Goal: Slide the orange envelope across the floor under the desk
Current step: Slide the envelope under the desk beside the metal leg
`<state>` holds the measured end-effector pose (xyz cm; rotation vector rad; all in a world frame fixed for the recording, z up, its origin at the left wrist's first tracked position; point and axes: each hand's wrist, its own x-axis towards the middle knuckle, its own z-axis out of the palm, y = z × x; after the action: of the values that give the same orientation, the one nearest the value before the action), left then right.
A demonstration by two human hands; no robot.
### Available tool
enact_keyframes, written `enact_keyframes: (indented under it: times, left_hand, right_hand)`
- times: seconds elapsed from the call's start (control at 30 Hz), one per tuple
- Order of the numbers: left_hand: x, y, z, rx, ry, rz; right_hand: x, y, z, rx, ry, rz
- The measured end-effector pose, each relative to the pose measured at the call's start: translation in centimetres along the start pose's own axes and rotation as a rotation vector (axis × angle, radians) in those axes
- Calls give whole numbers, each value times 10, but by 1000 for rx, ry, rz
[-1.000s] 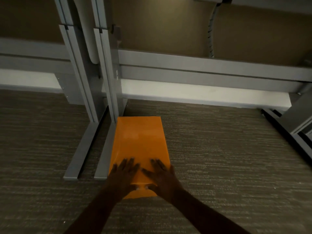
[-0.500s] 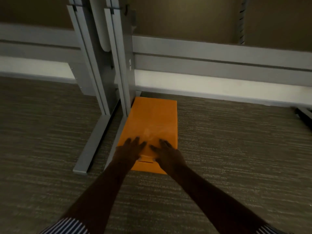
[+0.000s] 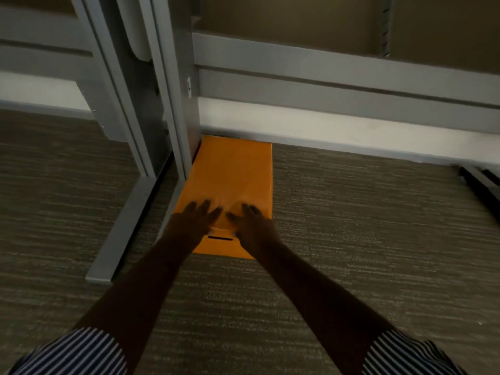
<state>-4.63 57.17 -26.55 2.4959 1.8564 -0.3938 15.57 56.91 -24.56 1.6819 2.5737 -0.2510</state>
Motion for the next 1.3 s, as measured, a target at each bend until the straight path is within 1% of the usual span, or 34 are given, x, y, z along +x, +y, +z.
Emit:
enact_keyframes:
  times: [0.13, 0.23, 0.37, 0.53, 0.63, 0.73, 0.83, 0.9, 1.03, 1.17, 1.3]
  left_hand:
    - [7, -1, 2, 39, 15, 6]
    - [7, -2, 2, 17, 38, 30]
    - [3, -1, 3, -7, 30, 11]
    - [-13, 4, 2, -126, 67, -25]
    - [-23, 6, -4, -125, 8, -27]
    - [-35, 7, -16, -169, -33, -27]
    - [-46, 7, -24, -231, -52, -62]
    - [-52, 5, -27, -298, -5, -88]
    - [-65, 0, -35, -350, 94, -93]
    - [-75, -2, -42, -310, 117, -89]
    - [-81, -1, -54, -348, 144, -81]
  right_hand:
    - [8, 0, 1, -4, -11, 23]
    - [11, 0, -2, 15, -32, 33]
    - [8, 1, -4, 28, -51, 46]
    - [3, 5, -2, 53, -28, 40]
    - [1, 4, -2, 59, -37, 48]
    - [0, 2, -6, 85, -78, 69]
    - [0, -3, -14, 121, -126, 91]
    - [-1, -9, -21, 94, -90, 93]
    - [-6, -18, -30, 76, 56, 61]
    - [-15, -24, -31, 57, 111, 2]
    - [-26, -29, -31, -47, 242, -75]
